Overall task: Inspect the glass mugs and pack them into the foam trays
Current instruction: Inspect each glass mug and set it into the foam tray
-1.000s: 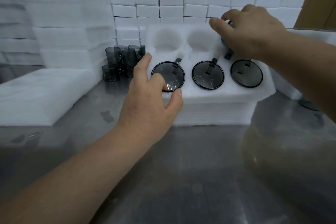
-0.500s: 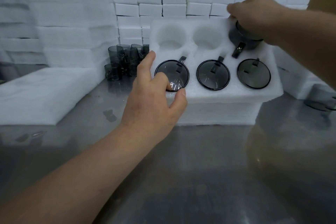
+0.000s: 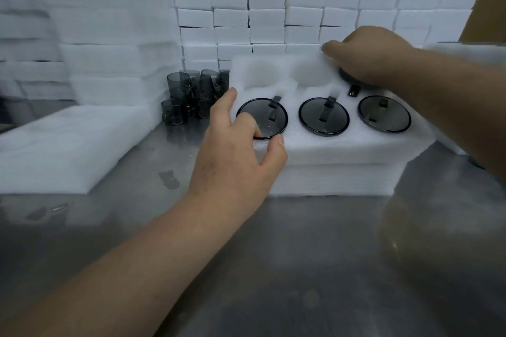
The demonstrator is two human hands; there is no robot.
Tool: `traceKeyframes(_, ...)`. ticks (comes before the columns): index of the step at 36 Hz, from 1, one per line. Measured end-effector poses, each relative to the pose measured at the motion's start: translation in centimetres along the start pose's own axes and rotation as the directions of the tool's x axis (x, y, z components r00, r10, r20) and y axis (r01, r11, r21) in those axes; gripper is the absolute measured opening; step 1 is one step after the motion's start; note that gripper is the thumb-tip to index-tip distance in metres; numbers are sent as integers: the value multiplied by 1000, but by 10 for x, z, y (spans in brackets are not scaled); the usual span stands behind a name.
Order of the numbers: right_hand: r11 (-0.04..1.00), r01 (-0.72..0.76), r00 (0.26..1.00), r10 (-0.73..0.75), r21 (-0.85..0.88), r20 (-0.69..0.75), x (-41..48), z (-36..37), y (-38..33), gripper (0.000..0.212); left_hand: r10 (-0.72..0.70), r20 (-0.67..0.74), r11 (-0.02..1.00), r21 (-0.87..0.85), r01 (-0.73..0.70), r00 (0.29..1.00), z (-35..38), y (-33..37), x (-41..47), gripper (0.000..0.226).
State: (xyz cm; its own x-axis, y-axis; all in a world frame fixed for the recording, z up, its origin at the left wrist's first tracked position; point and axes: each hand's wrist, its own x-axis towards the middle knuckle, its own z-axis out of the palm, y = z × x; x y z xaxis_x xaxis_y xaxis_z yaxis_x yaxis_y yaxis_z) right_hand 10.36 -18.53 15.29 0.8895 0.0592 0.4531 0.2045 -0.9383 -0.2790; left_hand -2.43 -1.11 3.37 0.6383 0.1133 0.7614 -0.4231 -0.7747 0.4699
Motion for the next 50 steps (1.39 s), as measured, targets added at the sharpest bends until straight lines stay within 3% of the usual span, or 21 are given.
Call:
traceKeyframes(8,1000,-12,1000,12,5,9,1,15,6,59,-20,22,1000,-1,20,1000,-1,0,1,28)
traceKeyframes(12,1000,-27,998,27,-1,61,6,21,9,55,-76,54,994,-80,80,996,0,-3,0,12)
traceKeyframes(16,998,-67,985,64,10,159,11,30,9,50,-94,44,991,-92,97,995,4,-9,0,50)
traceKeyframes(27,995,-90,944,74,35,320,16,40,2,28,-161,85,959,-221,176,983,5,-13,-1,51)
traceKeyframes(33,999,-30,926,39,-28,375,29,47,7,32,-199,102,936,-273,220,975,7,-13,-3,64)
traceKeyframes(38,986,-120,956,85,111,282,36,47,18,56,-235,127,918,-297,263,964,10,-17,-5,68)
traceKeyframes(41,835,-189,977,107,517,184,36,26,24,50,-247,123,911,-310,273,961,13,-18,-5,68)
traceKeyframes(45,589,-281,933,353,758,72,21,-8,52,40,-333,113,840,-415,349,936,15,-18,-3,72)
traceKeyframes(48,390,-428,866,436,815,246,-11,0,76,50,-486,185,659,-565,497,854,16,-20,2,71)
traceKeyframes(50,249,-503,821,438,828,367,-39,18,83,50,-591,244,493,-645,584,769,17,-20,3,51)
